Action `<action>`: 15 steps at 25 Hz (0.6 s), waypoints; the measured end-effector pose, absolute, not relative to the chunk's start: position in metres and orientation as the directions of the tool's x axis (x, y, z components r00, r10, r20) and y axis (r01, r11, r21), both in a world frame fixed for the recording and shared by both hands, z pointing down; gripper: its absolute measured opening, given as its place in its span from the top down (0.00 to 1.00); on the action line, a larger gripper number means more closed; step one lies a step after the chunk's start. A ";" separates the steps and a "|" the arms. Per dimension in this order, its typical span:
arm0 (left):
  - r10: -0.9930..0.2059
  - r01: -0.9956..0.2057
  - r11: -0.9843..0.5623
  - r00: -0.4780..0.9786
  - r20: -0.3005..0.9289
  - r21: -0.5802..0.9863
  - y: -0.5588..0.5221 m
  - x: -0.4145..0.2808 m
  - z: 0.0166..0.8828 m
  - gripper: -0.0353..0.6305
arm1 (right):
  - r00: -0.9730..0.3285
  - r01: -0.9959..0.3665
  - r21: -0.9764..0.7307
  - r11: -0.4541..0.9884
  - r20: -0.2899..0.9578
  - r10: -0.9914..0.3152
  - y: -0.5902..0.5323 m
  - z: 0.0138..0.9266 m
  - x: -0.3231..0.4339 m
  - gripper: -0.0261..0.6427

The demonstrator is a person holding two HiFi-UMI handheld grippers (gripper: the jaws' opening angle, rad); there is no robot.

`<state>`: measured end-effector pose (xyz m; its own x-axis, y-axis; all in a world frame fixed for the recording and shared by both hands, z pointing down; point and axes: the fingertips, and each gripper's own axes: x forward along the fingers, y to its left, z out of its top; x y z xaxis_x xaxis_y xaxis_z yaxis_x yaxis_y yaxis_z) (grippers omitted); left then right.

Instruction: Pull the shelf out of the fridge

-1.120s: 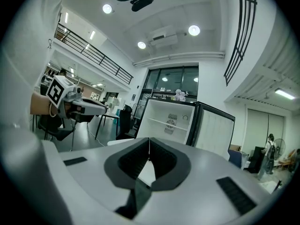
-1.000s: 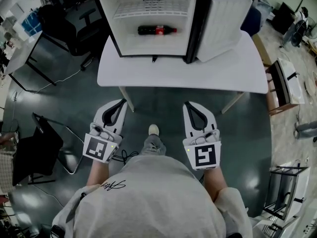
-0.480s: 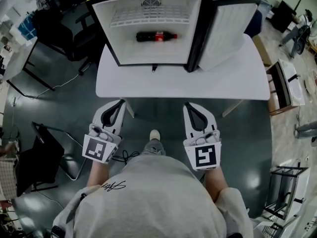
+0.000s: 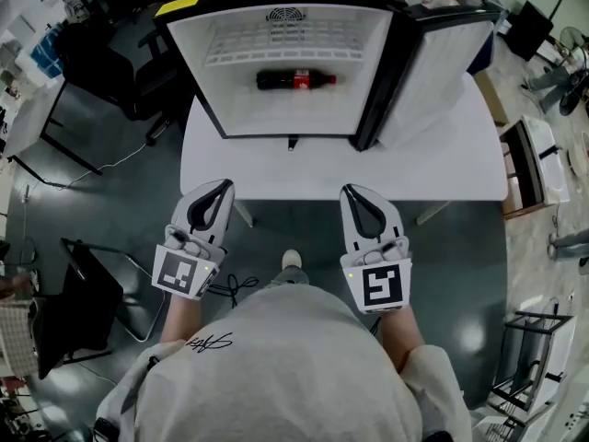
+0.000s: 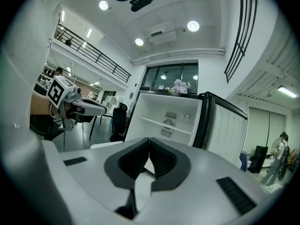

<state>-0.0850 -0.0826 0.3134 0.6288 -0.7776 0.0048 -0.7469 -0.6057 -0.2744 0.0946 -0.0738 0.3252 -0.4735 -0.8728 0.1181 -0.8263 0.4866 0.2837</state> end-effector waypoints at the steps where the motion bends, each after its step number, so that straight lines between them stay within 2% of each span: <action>1: -0.777 -0.746 -0.608 0.629 0.009 -0.271 -0.087 -0.087 0.315 0.94 | -0.475 -0.824 0.286 0.489 0.121 -0.872 -0.079 0.325 0.092 0.94; 15: -0.755 -0.725 -0.636 0.655 0.021 -0.264 -0.154 -0.098 0.320 0.94 | -0.448 -0.839 0.279 0.467 0.130 -0.884 -0.141 0.330 0.079 0.94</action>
<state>-0.0976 -0.1542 0.3205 0.6550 -0.7554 0.0206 -0.7252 -0.6360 -0.2637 0.0792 -0.1408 0.3304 -0.4484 -0.8843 0.1302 -0.8393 0.4667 0.2790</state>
